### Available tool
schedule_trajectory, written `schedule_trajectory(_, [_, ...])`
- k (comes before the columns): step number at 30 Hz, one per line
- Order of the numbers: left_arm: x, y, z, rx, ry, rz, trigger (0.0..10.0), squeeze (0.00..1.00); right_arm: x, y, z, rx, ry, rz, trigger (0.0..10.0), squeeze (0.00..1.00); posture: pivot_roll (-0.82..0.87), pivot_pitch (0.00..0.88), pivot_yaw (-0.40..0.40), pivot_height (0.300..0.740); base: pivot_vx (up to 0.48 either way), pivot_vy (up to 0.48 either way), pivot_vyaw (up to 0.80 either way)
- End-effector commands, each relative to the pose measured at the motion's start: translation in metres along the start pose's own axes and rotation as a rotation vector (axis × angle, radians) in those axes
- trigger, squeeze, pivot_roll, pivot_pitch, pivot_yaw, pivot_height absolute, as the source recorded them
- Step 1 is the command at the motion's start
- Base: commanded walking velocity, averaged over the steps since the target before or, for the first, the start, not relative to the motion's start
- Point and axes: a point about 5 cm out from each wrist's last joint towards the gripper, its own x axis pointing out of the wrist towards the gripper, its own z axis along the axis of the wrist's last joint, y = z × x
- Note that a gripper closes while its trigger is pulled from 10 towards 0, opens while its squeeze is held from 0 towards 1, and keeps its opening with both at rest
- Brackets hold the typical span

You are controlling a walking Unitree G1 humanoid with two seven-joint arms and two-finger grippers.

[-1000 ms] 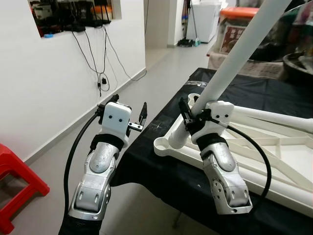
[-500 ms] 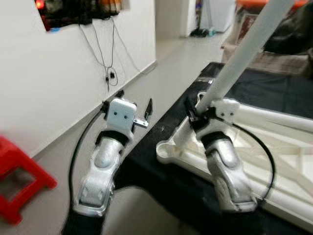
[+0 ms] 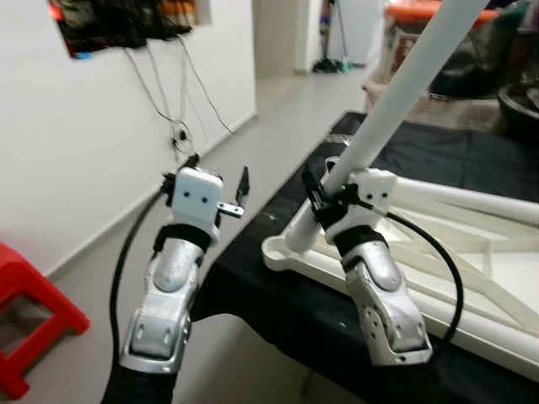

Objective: Building children table

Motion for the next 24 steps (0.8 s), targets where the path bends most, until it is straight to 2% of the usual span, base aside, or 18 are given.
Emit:
schedule_trajectory(1, [-0.002,-0.001,-0.002,-0.011,0.013,-0.001,10.0,0.00,0.004,-0.004,0.005,0.014,-0.025,0.001,10.0,0.00,0.01,0.039,-0.006,0.740,0.000,0.000,0.00])
schedule_trajectory(2, [-0.004,-0.001,-0.003,-0.015,0.019,0.000,10.0,0.00,0.011,-0.005,0.009,-0.003,-0.043,0.026,10.0,0.00,0.02,0.045,-0.014,0.740,0.000,0.000,0.00])
schedule_trajectory(4, [-0.004,-0.002,-0.003,-0.016,0.020,0.000,10.0,0.00,0.013,-0.006,0.010,-0.008,-0.047,0.032,10.0,0.00,0.02,0.045,-0.014,0.740,0.000,0.000,0.00])
schedule_trajectory(10, [-0.012,-0.004,0.001,-0.025,0.024,-0.010,10.0,0.00,0.036,-0.007,0.018,-0.026,-0.067,0.063,10.0,0.00,0.03,0.098,-0.030,0.740,0.000,0.000,0.71])
schedule_trajectory(14, [-0.018,-0.009,0.006,-0.050,0.021,-0.036,10.0,0.00,0.051,-0.011,0.024,0.001,-0.067,0.098,10.0,0.00,0.04,0.146,-0.046,0.740,0.000,0.000,0.00])
schedule_trajectory(17, [-0.020,-0.011,0.008,-0.061,0.022,-0.043,10.0,0.00,0.056,-0.012,0.027,0.000,-0.064,0.126,10.0,0.00,0.05,0.150,-0.047,0.740,0.000,0.000,0.00])
schedule_trajectory(19, [-0.024,-0.014,0.011,-0.063,0.023,-0.062,10.0,0.00,0.070,-0.019,0.035,-0.006,-0.070,0.195,10.0,0.00,0.06,0.185,-0.053,0.740,0.000,0.000,0.00])
schedule_trajectory(24, [-0.027,-0.016,0.013,-0.062,0.029,-0.078,10.0,0.00,0.086,-0.033,0.047,0.012,-0.065,0.235,10.0,0.00,0.07,0.202,-0.057,0.740,0.000,0.000,0.00])
